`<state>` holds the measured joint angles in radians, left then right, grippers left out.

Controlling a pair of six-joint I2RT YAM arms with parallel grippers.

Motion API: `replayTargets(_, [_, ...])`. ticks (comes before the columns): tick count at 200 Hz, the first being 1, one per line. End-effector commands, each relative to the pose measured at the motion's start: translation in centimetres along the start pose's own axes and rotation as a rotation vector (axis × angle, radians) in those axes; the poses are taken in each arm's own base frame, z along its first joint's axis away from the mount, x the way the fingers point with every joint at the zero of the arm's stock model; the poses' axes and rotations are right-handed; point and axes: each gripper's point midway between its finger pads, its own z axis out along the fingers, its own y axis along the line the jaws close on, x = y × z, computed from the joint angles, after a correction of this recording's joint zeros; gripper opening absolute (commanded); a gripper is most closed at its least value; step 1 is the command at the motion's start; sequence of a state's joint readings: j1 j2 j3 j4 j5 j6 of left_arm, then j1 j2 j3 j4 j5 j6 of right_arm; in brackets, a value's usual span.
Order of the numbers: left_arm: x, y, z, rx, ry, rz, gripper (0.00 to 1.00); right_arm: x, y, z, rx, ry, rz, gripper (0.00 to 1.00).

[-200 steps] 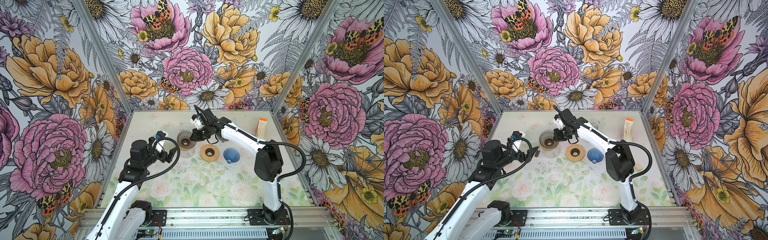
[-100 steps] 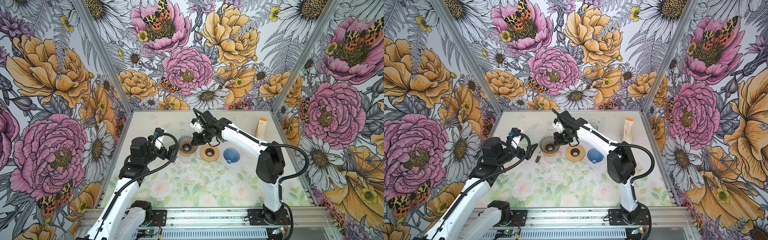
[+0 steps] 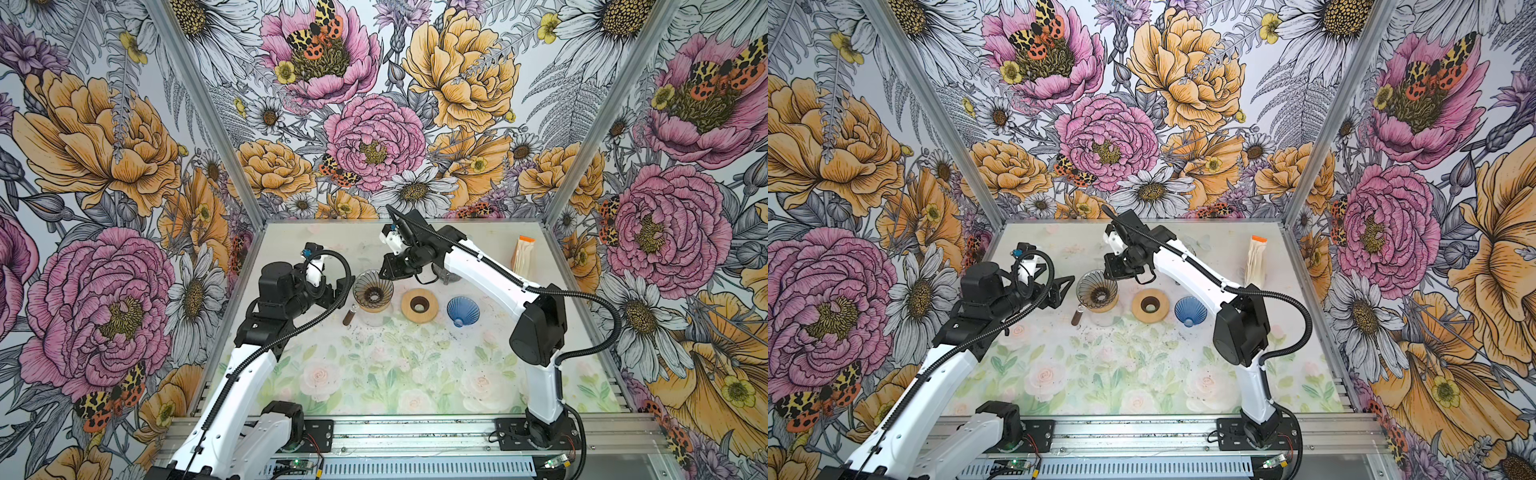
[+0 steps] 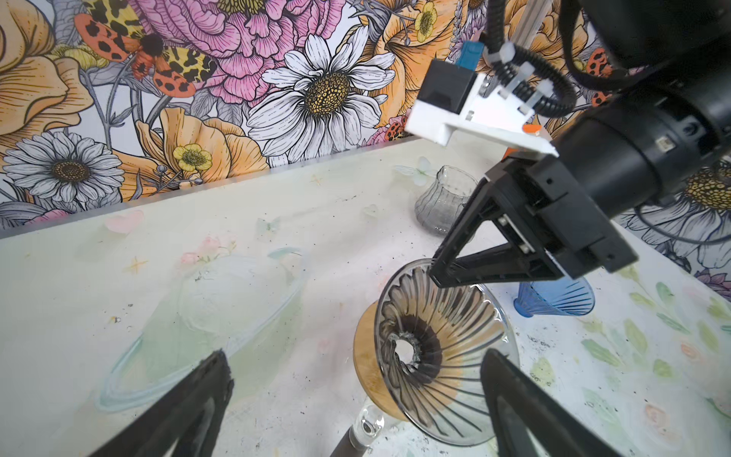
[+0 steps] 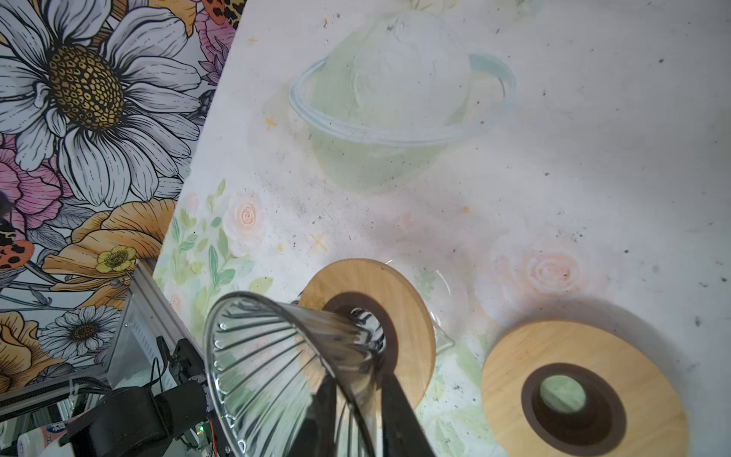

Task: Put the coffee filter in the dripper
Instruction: 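Lower the dripper into the bamboo ring while left arm moves toward it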

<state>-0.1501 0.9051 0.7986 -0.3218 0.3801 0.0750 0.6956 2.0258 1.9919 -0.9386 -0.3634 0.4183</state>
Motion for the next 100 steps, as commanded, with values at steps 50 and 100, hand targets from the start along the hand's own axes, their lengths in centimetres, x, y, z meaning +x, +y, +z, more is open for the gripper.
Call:
replayTargets(50, [-0.3, 0.1, -0.6, -0.016, 0.074, -0.091, 0.98, -0.8, -0.9, 0.4, 0.067, -0.027, -0.027, 0.24])
replayTargets(100, [1.2, -0.4, 0.0, 0.007, 0.176, -0.213, 0.93, -1.4, -0.9, 1.1, 0.064, -0.031, -0.031, 0.24])
